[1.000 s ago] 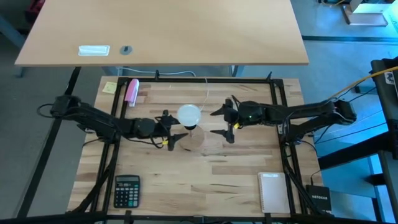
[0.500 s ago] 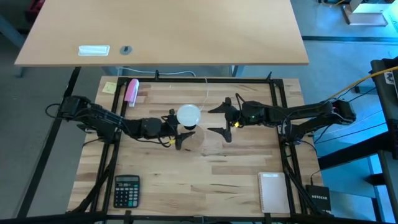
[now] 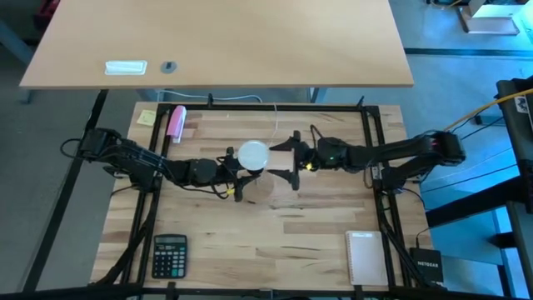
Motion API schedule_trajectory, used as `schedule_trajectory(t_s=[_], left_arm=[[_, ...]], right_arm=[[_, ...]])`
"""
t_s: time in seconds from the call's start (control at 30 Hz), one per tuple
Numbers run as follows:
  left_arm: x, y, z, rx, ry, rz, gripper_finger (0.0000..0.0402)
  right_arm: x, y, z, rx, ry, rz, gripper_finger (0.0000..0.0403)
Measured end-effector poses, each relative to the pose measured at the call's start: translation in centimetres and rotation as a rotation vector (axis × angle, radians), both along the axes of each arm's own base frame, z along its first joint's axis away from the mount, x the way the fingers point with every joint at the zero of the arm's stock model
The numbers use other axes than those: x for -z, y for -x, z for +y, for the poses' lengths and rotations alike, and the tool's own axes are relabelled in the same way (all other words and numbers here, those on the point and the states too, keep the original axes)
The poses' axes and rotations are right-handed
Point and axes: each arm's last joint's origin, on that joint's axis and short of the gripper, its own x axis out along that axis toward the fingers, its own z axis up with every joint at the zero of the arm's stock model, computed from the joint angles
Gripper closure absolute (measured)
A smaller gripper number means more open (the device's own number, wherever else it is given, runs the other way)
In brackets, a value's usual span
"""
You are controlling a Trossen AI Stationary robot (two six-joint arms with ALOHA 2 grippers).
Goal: Screw lightbulb
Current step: Remove the lightbulb from the desk lamp
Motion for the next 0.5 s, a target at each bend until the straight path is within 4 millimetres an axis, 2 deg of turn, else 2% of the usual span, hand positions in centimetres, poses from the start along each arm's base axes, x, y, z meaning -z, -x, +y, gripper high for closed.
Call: schedule_trajectory(t_s=[0.17, 0.37, 0.5], left_arm=[[0.0, 0.0, 0.0, 0.000, 0.001, 0.000, 0.0263], [0.0, 0.0, 0.1, -0.024, 0.021, -0.008, 0.0263], [0.0, 0.0, 0.1, -0.038, 0.033, -0.012, 0.0259]], right_arm=[[1.9, -2.7, 0.0, 0.001, -0.005, -0.033, 0.0043], [1.4, -5.7, 0.5, 0.067, -0.033, -0.044, 0.0043], [1.0, -6.5, 2.4, 0.198, 0.035, 0.008, 0.0043]])
